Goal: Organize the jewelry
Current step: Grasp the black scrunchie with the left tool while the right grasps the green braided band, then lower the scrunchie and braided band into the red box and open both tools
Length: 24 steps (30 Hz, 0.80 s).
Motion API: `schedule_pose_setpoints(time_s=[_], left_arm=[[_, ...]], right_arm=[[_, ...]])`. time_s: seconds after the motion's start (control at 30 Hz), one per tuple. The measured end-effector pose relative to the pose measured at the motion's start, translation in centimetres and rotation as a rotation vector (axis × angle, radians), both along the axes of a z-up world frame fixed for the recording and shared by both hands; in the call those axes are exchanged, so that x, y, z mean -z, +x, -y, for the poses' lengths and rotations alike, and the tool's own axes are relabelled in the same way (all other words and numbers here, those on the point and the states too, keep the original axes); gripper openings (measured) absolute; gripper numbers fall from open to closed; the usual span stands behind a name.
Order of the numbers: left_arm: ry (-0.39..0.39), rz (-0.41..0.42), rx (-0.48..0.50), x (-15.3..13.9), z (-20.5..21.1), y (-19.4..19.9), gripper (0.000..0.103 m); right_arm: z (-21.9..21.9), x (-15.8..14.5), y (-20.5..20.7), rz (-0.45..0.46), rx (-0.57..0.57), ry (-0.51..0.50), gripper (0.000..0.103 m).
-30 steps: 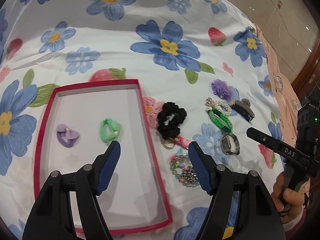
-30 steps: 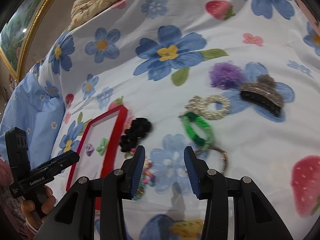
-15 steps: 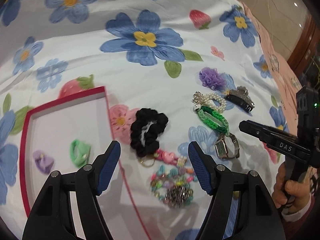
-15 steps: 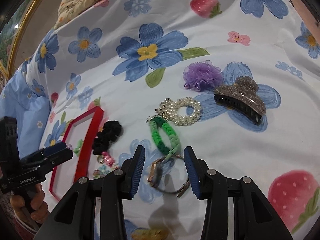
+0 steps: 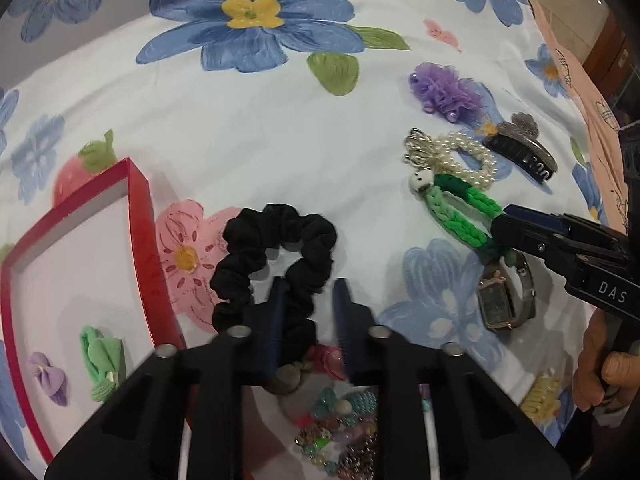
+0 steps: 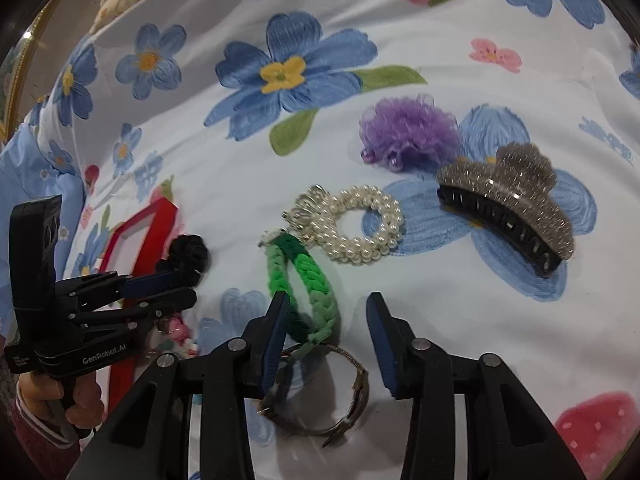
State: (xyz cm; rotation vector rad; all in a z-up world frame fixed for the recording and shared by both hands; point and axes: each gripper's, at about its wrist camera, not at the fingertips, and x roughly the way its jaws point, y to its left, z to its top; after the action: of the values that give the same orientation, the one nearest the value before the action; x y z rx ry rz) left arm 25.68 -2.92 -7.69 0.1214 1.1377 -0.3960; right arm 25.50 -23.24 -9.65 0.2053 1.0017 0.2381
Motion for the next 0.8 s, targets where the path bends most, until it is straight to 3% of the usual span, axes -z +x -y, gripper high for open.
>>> schedule_pose_setpoints(time_s=[0.03, 0.13, 0.47, 0.8], left_arm=[[-0.018, -0.001, -0.002, 0.0, -0.2, 0.0, 0.010], [-0.055, 0.015, -0.004, -0.6, -0.7, -0.3, 0.007], [-0.165, 0.093, -0.045, -4.4, -2.8, -2.9, 0.007], [-0.255, 0.159, -0.127, -7.9, -7.1, -6.8, 0.007]], right_arm=[[0.0, 0.2, 0.1, 0.002, 0.000, 0.002, 0.037], [0.0, 0.6, 0.1, 0.007, -0.005, 0.000, 0.012], [-1.2, -2.4, -1.8, 0.117, -0.027, 0.026, 0.011], [-3.6, -5.0, -3.5, 0.164, -0.067, 0.090, 0.011]])
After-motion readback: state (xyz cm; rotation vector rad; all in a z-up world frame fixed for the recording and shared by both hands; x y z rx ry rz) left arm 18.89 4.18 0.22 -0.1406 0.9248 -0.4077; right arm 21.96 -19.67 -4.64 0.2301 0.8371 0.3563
